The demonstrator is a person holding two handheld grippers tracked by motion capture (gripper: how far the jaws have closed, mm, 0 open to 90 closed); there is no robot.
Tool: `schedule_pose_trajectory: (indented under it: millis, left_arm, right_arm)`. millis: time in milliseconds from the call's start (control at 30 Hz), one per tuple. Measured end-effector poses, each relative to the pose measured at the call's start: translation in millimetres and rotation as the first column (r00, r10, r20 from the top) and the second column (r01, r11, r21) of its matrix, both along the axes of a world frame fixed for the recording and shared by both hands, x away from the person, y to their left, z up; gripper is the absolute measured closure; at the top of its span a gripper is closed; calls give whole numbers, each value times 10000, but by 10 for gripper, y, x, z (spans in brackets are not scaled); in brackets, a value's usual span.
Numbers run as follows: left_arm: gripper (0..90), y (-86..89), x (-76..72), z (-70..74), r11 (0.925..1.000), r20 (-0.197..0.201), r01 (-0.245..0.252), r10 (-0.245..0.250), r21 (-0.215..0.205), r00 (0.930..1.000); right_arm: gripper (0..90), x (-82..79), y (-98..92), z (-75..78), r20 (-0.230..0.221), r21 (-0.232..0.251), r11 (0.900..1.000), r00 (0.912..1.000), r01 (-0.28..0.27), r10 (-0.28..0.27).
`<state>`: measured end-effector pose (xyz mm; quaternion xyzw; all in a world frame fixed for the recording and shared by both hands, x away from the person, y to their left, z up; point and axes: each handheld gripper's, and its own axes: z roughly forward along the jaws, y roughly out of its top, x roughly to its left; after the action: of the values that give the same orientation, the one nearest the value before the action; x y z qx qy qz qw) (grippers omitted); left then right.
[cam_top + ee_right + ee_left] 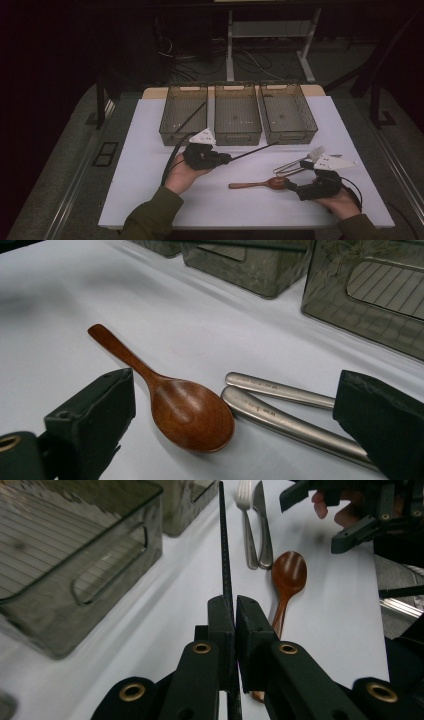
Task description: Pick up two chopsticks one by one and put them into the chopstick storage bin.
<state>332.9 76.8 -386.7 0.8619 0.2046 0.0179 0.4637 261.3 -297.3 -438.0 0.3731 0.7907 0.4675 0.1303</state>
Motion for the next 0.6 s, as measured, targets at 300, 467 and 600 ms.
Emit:
schedule_pose_trajectory:
  millis: [300,467,600]
  left_arm:
    - [852,211,51,163,9982,252,-547,553,-259,9981]
    - [852,366,97,250,9948,303,-918,932,-447,9952]
    - [852,477,133,310,9907,427,-1197,1226,-650,9915]
  right_arm:
    - [29,3,-1,-4,16,-74,10000,10000,-57,57]
    - [29,3,6,-7,-22,-63,10000,10000,-7,7]
    - [29,1,9,-6,-79,-38,10000,10000,11,-11]
